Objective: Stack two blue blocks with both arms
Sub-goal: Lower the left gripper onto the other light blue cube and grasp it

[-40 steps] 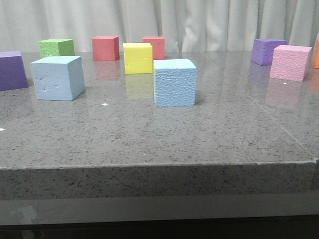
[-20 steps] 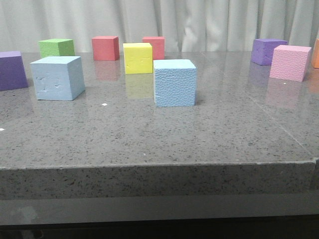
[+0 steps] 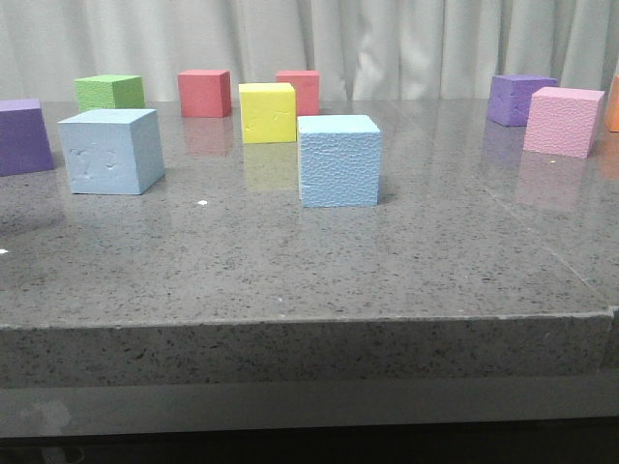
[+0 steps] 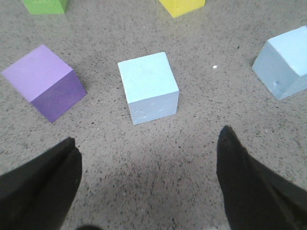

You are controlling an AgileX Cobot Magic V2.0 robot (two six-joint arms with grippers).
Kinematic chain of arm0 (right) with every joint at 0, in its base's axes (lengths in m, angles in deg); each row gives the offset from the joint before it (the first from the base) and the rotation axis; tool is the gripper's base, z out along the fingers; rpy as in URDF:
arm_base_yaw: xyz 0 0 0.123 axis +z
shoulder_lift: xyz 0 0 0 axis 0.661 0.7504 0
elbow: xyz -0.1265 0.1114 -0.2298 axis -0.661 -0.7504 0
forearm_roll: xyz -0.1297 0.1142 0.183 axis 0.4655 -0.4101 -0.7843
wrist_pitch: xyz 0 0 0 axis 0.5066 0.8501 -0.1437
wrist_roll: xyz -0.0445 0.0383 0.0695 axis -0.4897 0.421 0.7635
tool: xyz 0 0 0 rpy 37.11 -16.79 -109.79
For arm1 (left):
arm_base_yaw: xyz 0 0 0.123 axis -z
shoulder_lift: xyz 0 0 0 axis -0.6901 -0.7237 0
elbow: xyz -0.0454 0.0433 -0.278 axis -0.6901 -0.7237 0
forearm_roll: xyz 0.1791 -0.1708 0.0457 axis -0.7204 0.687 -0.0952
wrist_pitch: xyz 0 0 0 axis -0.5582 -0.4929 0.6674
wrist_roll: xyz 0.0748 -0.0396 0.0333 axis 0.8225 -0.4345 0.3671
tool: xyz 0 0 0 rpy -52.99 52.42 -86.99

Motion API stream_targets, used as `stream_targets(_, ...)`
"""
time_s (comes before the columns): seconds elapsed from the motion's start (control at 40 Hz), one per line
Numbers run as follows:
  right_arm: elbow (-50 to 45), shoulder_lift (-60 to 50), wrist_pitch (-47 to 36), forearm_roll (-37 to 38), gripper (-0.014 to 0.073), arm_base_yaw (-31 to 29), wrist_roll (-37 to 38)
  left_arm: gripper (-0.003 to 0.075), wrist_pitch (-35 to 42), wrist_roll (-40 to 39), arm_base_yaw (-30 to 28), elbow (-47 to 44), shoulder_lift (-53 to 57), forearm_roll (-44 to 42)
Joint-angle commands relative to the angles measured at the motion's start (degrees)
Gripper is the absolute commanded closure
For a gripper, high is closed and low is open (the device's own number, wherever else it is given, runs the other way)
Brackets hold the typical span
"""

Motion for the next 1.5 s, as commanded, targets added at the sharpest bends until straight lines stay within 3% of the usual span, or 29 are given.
stream_targets(0.0, 1.52, -0.34, -3.96, -0.13, -0.0062, -0.18, -0.45, 0.0154, 1.76, -0.08, 0.46, 6.03, -5.16, 0.00)
stream_targets(0.2, 1.52, -0.34, -3.96, -0.13, -0.0062, -0.18, -0.45, 0.0154, -1.60, -1.17, 0.46, 15.05, -14.33, 0.00)
stream_targets(0.4, 1.52, -0.34, -3.96, -0.13, -0.0062, -0.18, -0.45, 0.0150, -3.78, -9.19, 0.35, 22.74, -22.58, -1.14)
stream_targets(0.65, 1.52, -0.34, -3.96, -0.13, -0.0062, -0.18, -0.45, 0.0151, -6.24, -11.77, 0.35, 29.02, -31.87, -2.24)
stream_targets(0.88, 1.52, -0.34, -3.96, -0.13, -0.0062, -0.18, -0.45, 0.0151, -5.72, -15.96, 0.35, 30.25, -37.61, -5.02)
stream_targets(1.48, 1.52, -0.34, -3.96, -0.13, -0.0062, -0.18, -0.45, 0.0162, -5.25, -15.96, 0.45, 30.61, -40.89, -2.73)
